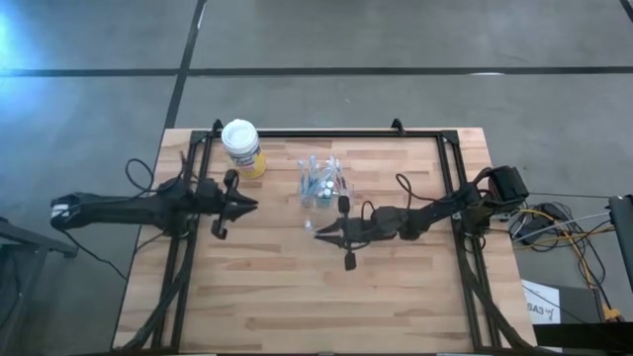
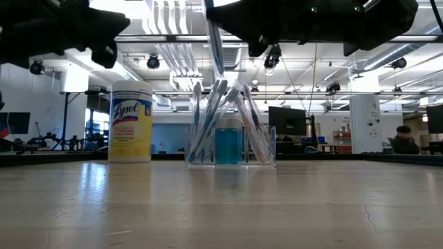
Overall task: Pick & Place toothbrushing station
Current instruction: Put the blue toothbrush into the left section of the transparent organizer
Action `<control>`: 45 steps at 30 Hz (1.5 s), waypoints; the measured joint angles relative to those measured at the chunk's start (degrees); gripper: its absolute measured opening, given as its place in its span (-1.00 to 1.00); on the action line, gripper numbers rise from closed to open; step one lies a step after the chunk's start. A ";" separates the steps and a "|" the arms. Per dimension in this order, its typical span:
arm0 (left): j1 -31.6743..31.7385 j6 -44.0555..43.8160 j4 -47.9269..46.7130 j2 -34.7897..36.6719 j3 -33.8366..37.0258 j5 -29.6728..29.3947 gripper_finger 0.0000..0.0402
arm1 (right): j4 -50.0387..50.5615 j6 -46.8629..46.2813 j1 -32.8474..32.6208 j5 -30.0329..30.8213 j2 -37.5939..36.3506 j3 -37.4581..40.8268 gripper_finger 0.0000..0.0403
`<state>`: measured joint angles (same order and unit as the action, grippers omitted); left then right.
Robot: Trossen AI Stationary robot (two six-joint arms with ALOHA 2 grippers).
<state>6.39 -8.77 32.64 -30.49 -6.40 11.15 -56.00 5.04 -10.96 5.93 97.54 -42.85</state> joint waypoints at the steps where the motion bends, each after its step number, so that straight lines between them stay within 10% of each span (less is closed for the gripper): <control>1: -0.08 0.68 0.06 -1.74 -1.08 0.45 -0.68 | 0.02 0.11 0.03 -0.01 0.00 -0.13 -0.89; 15: -2.51 4.26 3.15 -21.24 -14.29 2.73 0.04 | -0.01 0.13 0.21 0.09 0.02 -0.55 -0.89; 45: -7.58 2.89 14.36 -48.21 -29.33 6.21 0.04 | 0.37 -0.51 0.26 6.40 0.04 -0.55 -0.89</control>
<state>-1.19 -5.88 46.99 -78.70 -35.73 17.37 -55.63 4.54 -10.70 12.32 97.58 -43.40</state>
